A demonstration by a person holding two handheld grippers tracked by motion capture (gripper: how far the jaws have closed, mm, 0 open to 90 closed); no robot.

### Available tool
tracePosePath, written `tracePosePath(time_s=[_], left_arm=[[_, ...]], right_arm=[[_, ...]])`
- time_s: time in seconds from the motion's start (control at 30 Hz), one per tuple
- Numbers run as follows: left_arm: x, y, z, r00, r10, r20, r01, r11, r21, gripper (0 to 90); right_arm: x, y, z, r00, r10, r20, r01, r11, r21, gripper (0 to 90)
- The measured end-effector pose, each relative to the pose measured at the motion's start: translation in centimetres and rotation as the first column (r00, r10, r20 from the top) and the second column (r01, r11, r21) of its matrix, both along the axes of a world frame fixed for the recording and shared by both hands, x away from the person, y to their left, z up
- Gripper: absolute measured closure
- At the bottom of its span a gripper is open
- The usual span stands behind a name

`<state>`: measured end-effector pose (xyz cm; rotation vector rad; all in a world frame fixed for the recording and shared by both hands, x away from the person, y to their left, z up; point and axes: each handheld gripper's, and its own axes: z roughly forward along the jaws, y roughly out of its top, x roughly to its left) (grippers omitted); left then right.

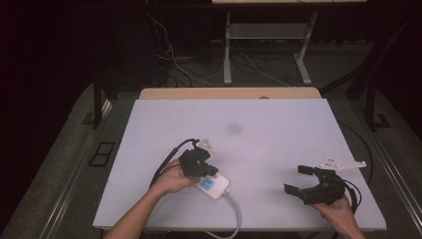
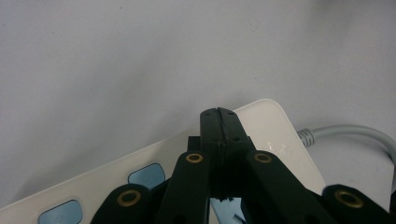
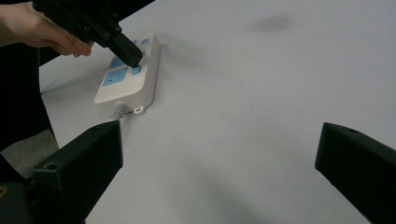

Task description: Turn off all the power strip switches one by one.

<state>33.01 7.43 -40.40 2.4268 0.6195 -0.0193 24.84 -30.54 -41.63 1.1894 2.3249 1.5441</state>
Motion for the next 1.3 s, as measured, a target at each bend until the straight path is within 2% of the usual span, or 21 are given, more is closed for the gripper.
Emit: tracePosePath(time_s=[0.13, 0.37, 0.6, 0.9, 1.1, 1.3], left_arm=[[0.2, 0.5, 0.3, 0.9999, 0.011, -0.008, -0.011, 0.9992, -0.040, 89.3], [0.3, 0.8, 0.9, 0.9999, 0.013, 0.003, -0.013, 0.9984, -0.055, 89.2], [0.4, 1.3, 1.8, 0.9997, 0.015, 0.018, -0.014, 0.9982, -0.058, 89.2], [0.7, 2.4, 3.0, 0.9983, 0.044, 0.037, -0.042, 0.9966, -0.071, 89.2], [0.9, 2.9, 2.9, 0.9980, 0.053, 0.033, -0.051, 0.9966, -0.065, 89.2], [1.0, 2.6, 2.5, 0.9983, 0.049, 0.032, -0.048, 0.9978, -0.046, 89.2]], right_arm=[[0.0, -0.2, 0.0, 1.0000, -0.006, -0.001, 0.006, 1.000, 0.002, 0.7], [0.1, -0.3, 0.0, 0.9999, -0.011, 0.000, 0.011, 1.000, 0.003, 0.7], [0.1, -0.3, 0.0, 0.9999, -0.012, 0.000, 0.012, 1.000, 0.002, 0.7], [0.1, -0.2, -0.1, 0.9999, -0.010, -0.002, 0.010, 1.000, 0.001, 0.7], [0.1, -0.2, -0.1, 0.9999, -0.010, -0.004, 0.010, 1.000, 0.000, 0.7], [0.1, -0.2, -0.1, 1.0000, -0.008, -0.005, 0.008, 1.000, -0.001, 0.7]])
